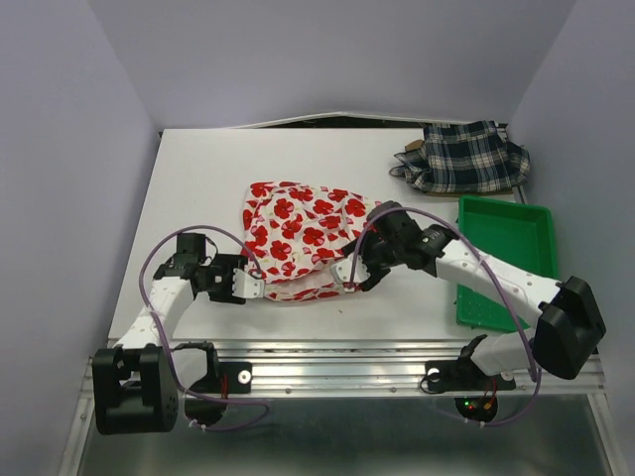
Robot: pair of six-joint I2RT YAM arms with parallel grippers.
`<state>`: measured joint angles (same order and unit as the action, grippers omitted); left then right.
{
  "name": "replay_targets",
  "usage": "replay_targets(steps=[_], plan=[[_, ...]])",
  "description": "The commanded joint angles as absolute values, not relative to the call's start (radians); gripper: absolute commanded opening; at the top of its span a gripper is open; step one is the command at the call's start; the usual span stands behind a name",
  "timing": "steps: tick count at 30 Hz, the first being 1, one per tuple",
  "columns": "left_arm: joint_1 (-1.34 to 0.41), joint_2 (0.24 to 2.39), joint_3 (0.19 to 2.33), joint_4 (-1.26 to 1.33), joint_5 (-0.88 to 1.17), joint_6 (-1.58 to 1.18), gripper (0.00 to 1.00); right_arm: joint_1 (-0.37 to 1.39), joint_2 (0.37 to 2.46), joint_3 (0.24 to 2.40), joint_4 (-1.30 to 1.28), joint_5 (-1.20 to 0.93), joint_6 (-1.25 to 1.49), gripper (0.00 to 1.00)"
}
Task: Fold and stack the skirts
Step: Flatten the skirt out
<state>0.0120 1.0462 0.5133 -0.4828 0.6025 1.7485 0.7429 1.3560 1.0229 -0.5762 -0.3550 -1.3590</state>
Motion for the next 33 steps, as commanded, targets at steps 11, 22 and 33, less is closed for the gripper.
replay_targets(steps=[11,22,33], plan=[[0.006,1.072,0.603,-0.48,0.663,1.654,0.69,0.758,1.335,0.96,-0.677,-0.339,-1.77,0.5],[0.006,1.092,0.626,-0.462,0.687,1.577,0.67,0.767,1.393,0.999,-0.732,-0.298,-1.835,0.4],[0.005,1.15,0.71,-0.486,0.681,1.467,0.08,0.767,1.396,1.08,-0.784,-0.223,-1.717,0.01]])
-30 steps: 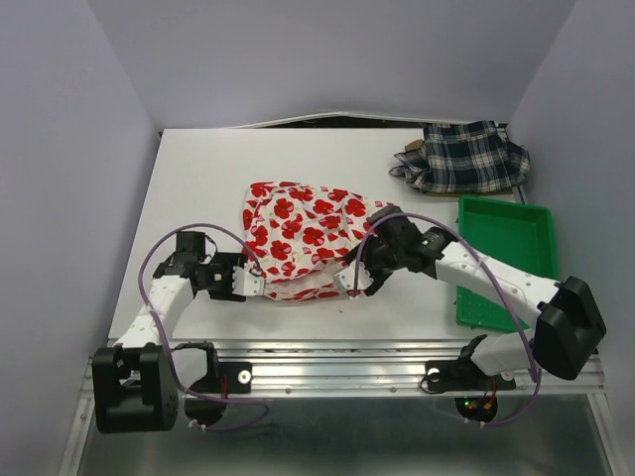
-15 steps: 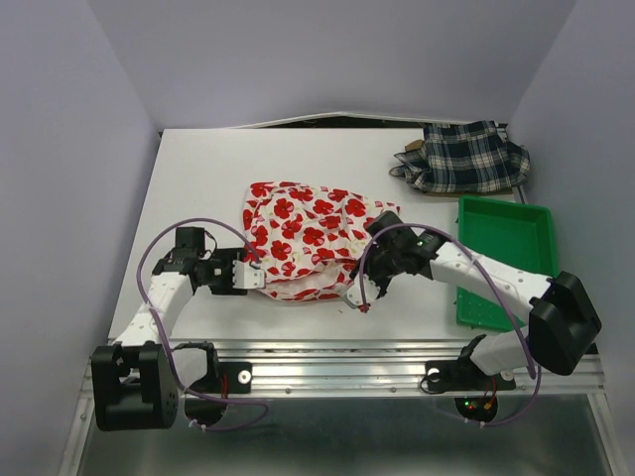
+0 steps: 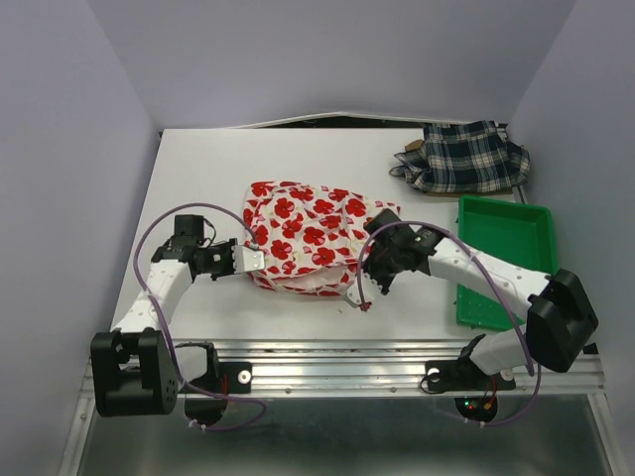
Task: Fold and stack the skirts
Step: Flatten the skirt out
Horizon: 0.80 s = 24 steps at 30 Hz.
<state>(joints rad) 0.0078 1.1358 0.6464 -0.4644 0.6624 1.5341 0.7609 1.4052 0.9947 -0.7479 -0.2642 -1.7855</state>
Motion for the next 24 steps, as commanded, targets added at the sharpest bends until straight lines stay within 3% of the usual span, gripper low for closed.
replay_targets(steps=[1,5,19,21,22,24], plan=[[0.005,1.158,0.718,-0.5,0.677,1.445,0.02,0.767,1.393,1.092,-0.79,-0.209,-1.666,0.01],[0.043,1.195,0.745,-0.518,0.673,1.41,0.0,0.758,1.375,1.138,-0.854,-0.183,-1.6,0.01],[0.179,1.364,0.905,-0.617,0.672,1.373,0.0,0.649,1.299,1.008,-0.844,-0.147,-1.6,0.03],[0.173,1.361,0.908,-0.62,0.687,1.37,0.0,0.649,1.301,1.014,-0.796,-0.164,-1.545,0.17],[0.169,1.364,0.914,-0.627,0.693,1.362,0.0,0.649,1.305,1.025,-0.738,-0.179,-1.485,0.38],[0.158,1.367,0.919,-0.64,0.699,1.358,0.0,0.649,1.318,1.051,-0.701,-0.187,-1.413,0.62]])
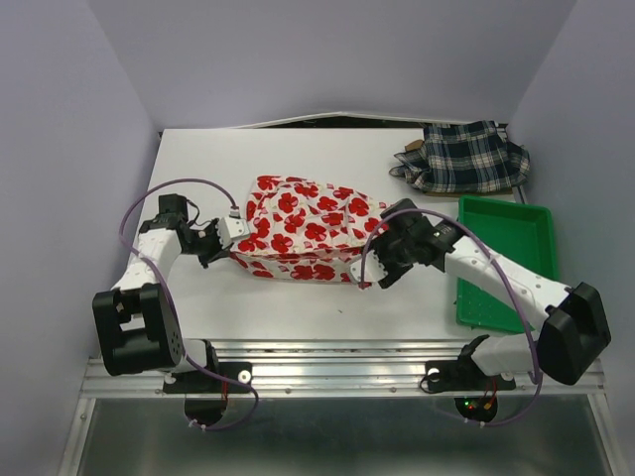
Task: Fold and stack the skirts
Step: Flatten the skirt out
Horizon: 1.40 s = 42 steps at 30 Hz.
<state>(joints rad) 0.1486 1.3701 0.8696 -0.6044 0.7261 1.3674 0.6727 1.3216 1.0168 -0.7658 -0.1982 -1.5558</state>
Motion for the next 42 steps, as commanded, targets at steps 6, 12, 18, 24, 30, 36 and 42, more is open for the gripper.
replay_targets(steps=[6,12,18,24,30,36,42], plan=[[0.14,1.374,0.92,-0.646,0.706,1.316,0.0,0.649,1.385,1.222,-0.703,-0.187,-1.067,0.82],[0.121,1.402,0.937,-0.655,0.689,1.253,0.0,0.609,1.352,1.214,-0.804,-0.291,-0.738,0.95],[0.112,1.425,0.962,-0.66,0.677,1.218,0.0,0.609,1.321,1.088,-0.721,-0.426,-0.748,1.0],[0.11,1.442,0.977,-0.66,0.672,1.186,0.0,0.621,1.385,1.032,-0.568,-0.483,-0.755,1.0],[0.11,1.431,0.953,-0.646,0.673,1.169,0.0,0.632,1.436,1.009,-0.385,-0.497,-0.701,0.99],[0.11,1.431,0.945,-0.63,0.681,1.147,0.0,0.67,1.489,1.049,-0.442,-0.555,-0.719,0.8],[0.112,1.427,0.957,-0.629,0.681,1.098,0.0,0.683,1.499,1.091,-0.451,-0.522,-0.701,0.32]])
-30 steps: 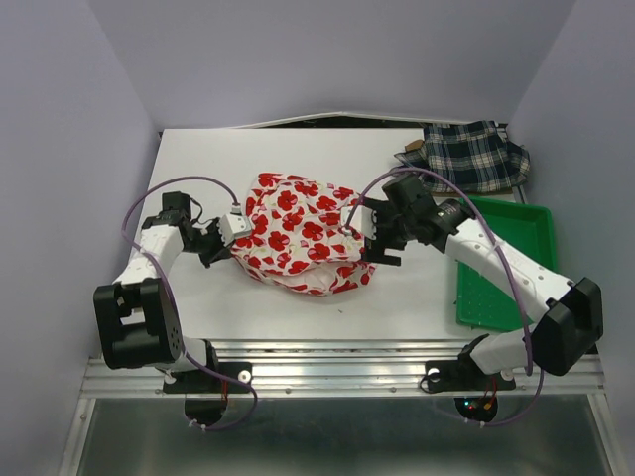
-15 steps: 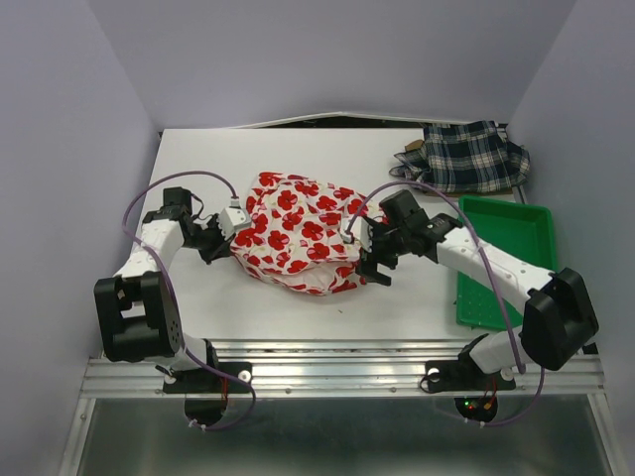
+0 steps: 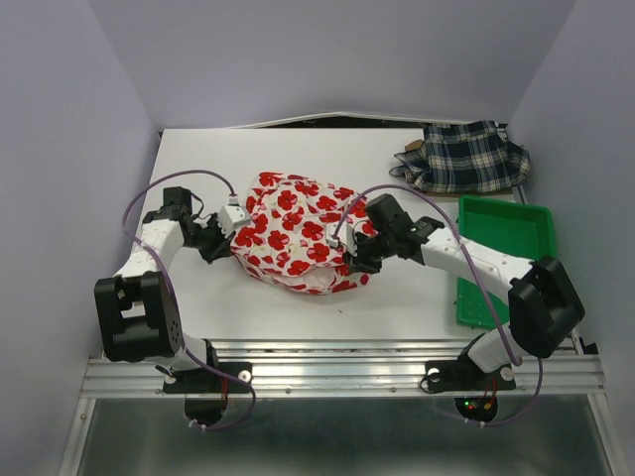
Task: Fold and stack the skirts
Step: Flatten the skirt out
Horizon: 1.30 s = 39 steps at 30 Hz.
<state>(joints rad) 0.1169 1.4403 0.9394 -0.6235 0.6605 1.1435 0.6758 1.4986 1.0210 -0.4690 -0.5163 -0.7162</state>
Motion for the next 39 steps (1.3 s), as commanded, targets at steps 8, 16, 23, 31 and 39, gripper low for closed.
replay_targets(steps=[8,16,23,31,39], plan=[[0.306,1.408,1.132,-0.761,0.729,1.052,0.0,0.491,1.408,1.228,-0.454,-0.431,-0.594,0.01],[0.359,1.28,1.382,-0.603,0.782,0.734,0.0,0.348,1.394,1.468,-0.417,-0.353,-0.52,0.01],[0.351,1.172,1.442,-0.371,0.666,0.517,0.0,0.348,1.425,1.607,-0.304,-0.223,-0.531,0.01],[0.27,1.265,1.505,-0.155,0.49,0.439,0.0,0.348,1.638,1.764,-0.095,-0.068,-0.558,0.01],[0.238,1.627,1.819,-0.02,0.405,0.328,0.0,0.313,1.992,2.127,0.061,0.044,-0.569,0.01]])
